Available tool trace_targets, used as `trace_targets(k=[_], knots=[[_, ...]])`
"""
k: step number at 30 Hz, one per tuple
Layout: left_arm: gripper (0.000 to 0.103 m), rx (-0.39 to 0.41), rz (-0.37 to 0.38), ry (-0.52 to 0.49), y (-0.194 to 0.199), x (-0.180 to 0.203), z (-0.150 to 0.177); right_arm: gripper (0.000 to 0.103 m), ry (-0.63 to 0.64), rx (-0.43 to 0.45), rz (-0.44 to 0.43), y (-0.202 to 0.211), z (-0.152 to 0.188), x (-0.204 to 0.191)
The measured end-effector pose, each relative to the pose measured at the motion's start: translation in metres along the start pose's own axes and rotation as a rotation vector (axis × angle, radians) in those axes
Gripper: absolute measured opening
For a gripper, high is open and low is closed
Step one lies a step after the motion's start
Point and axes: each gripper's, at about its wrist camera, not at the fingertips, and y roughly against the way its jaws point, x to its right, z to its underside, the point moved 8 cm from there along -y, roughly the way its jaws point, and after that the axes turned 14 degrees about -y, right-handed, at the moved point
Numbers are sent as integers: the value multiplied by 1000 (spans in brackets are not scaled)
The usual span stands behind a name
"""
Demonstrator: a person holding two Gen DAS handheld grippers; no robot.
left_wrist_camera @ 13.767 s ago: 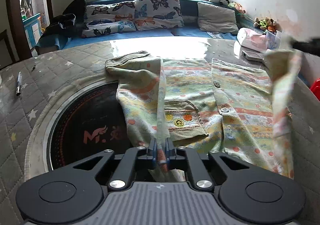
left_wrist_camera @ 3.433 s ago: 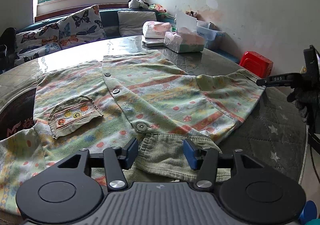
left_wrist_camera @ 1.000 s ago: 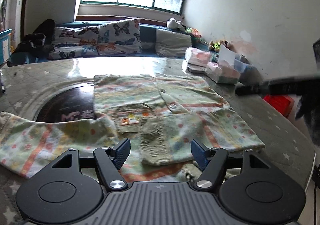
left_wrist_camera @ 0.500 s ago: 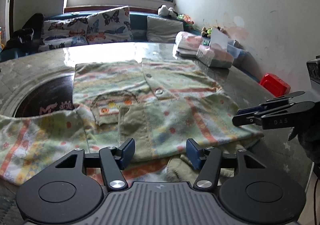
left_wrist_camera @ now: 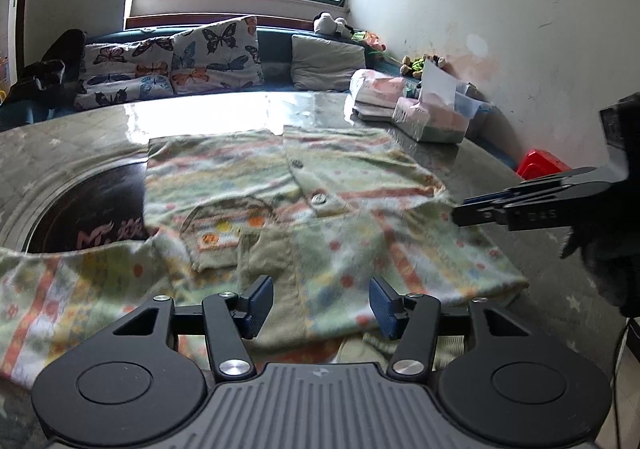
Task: Fold clothes
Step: 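Move the left gripper toward the opposite side of the shirt, then grasp the shirt side edge with the left gripper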
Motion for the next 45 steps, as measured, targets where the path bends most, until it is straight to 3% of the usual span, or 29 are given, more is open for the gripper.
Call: trace_targets(k=[8,13,17,19,24,29,45], knots=[[56,-31,8,5,-27,2,-5,24,-12,-21,7,-30,-6,9],[56,-41,-7,8,-29,-3,1,24,7,-16,13,-22,-6,3],[56,-29,-13,20,-20,-6,3,26,47,-14,-26,-5,0,-16],[56,-28,-16,20,-17,-6,6,34,77,-14,-55,3,5,-32],[56,-25,-36,26,-9,-10,12,35,137,-32,-115,7,22,-68],[58,-3,-70,49,6,-19,15,37,213,-72,-99,-3,41,-88],[65,42,-367,270,63,-124,40,43,223,-91,-60,-10,45,-94]])
